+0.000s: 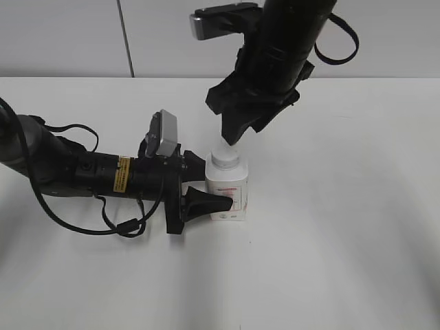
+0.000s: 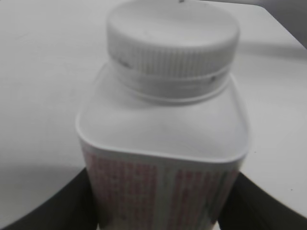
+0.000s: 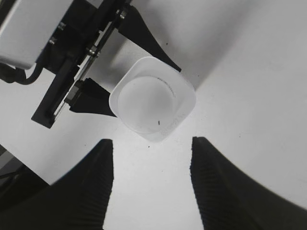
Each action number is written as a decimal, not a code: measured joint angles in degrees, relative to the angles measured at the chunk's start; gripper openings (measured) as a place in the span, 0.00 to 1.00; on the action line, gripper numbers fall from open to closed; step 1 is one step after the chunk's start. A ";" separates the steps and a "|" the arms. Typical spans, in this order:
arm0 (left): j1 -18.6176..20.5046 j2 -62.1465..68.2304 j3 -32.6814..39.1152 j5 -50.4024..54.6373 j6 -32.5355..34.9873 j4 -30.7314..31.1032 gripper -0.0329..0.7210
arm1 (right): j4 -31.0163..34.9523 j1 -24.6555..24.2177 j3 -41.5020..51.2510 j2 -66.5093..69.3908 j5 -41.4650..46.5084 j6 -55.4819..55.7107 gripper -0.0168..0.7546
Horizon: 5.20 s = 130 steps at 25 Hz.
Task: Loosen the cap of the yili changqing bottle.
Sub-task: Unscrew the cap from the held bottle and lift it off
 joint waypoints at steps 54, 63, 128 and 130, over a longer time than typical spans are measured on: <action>0.00 0.00 0.00 0.27 -0.15 0.16 0.60 | -0.08 0.76 -7.27 8.78 2.72 30.33 0.69; 0.00 0.00 0.00 0.27 -0.15 0.16 0.60 | -0.13 0.76 -7.27 9.50 3.66 30.38 0.69; 0.00 0.00 0.00 0.54 0.02 0.26 0.51 | -4.28 3.10 -7.43 10.71 3.25 -46.35 0.53; 0.00 0.00 0.00 0.55 0.07 0.31 0.51 | -4.28 3.10 -7.43 10.71 3.21 -47.18 0.53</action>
